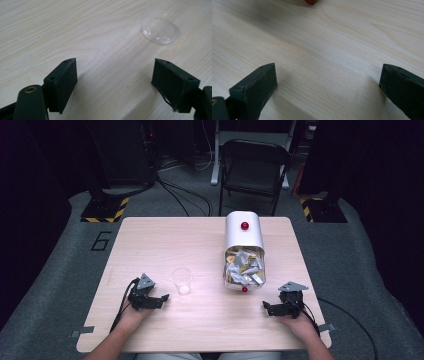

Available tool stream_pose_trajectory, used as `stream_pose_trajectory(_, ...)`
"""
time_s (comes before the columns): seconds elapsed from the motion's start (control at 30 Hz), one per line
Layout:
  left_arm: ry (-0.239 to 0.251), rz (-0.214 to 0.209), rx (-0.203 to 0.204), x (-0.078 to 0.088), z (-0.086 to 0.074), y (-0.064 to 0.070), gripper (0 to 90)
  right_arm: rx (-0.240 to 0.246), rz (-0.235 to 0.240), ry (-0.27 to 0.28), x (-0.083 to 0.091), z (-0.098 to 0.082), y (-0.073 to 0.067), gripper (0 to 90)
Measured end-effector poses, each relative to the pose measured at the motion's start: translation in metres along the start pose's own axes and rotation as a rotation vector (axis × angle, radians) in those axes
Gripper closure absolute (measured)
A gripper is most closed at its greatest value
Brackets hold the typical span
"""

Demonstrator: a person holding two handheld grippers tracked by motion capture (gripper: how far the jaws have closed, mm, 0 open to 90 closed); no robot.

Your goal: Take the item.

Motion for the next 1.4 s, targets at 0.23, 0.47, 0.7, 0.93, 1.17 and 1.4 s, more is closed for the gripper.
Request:
stream_pose_trajectory(0.23,0.01,-0.021,0.072,0.005,0.003,-0.002,24.3,0.001,0.0,0.0,0.0,0.0,0.0,0.8)
stream_pose_trajectory(0.47,0.048,-0.013,0.085,0.027,0.018,0.005,29.6,0.001,0.0,0.0,0.0,0.0,0.0,0.8)
stream_pose_trajectory(0.7,0.076,-0.028,0.027,0.042,0.032,0.025,30.4,0.0,0.0,0.0,0.0,0.0,0.0,0.8)
stream_pose_trajectory(0.93,0.099,-0.058,0.021,0.054,0.041,0.037,32.6,0.0,0.0,0.0,0.0,0.0,0.0,0.8)
stream_pose_trajectory(1.17,0.073,-0.069,-0.025,0.059,0.048,0.053,33.5,0.0,0.0,0.0,0.0,0.0,0.0,0.8)
stream_pose_trajectory(1.4,0.071,-0.091,-0.046,0.062,0.056,0.062,34.8,-0.001,0.0,0.001,0.0,0.0,0.0,0.8)
Point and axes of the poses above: each handheld gripper's, and its own axes: x roughly backward along the jaws, z roughly out of its top, y roughly to its right, the point moved 10 cm from there along -x, roughly forward along the jaws, and after that the axes turned 7 degrees about -y, right-handed, at the moved point
